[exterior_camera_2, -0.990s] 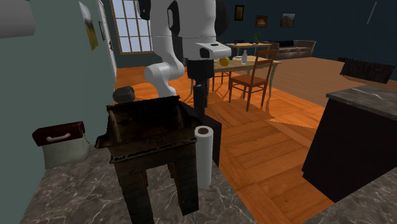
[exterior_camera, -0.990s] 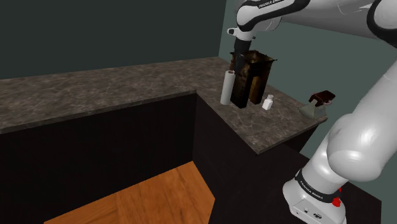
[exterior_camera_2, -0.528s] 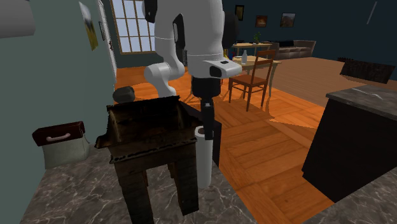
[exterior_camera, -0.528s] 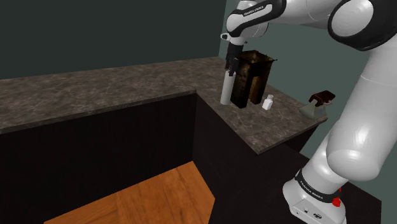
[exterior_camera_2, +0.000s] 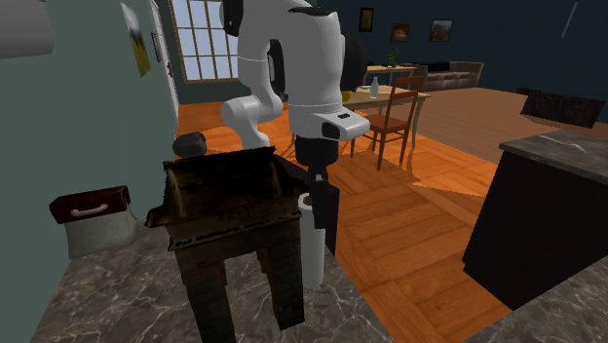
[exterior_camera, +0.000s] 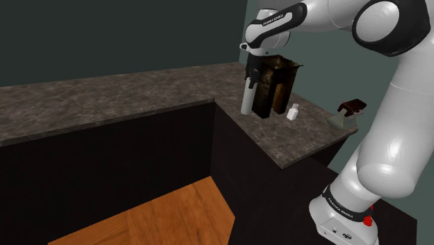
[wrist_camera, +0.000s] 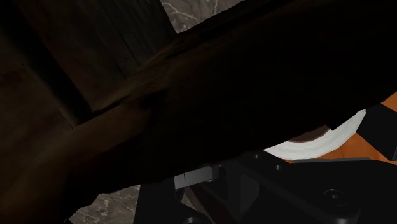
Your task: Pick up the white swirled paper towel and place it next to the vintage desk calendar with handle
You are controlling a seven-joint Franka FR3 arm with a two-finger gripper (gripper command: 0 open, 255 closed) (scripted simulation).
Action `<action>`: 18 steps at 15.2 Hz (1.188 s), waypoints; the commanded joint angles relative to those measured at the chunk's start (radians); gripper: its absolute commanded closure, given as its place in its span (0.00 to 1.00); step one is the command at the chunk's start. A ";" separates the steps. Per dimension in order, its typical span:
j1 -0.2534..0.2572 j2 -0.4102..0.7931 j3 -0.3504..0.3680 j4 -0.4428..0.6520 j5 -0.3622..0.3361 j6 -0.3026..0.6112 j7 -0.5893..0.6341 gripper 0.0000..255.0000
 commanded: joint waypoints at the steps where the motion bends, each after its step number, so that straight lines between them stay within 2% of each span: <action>1: 0.000 0.001 0.000 0.000 0.000 0.001 0.000 0.00; 4: 0.000 0.001 0.000 0.000 0.000 0.001 0.000 0.00; 5: 0.000 0.001 0.000 0.000 0.000 0.001 0.000 1.00; 14: 0.000 0.001 0.000 0.000 0.000 0.001 0.000 1.00; 18: 0.001 -0.016 -0.002 0.035 -0.010 -0.049 0.008 1.00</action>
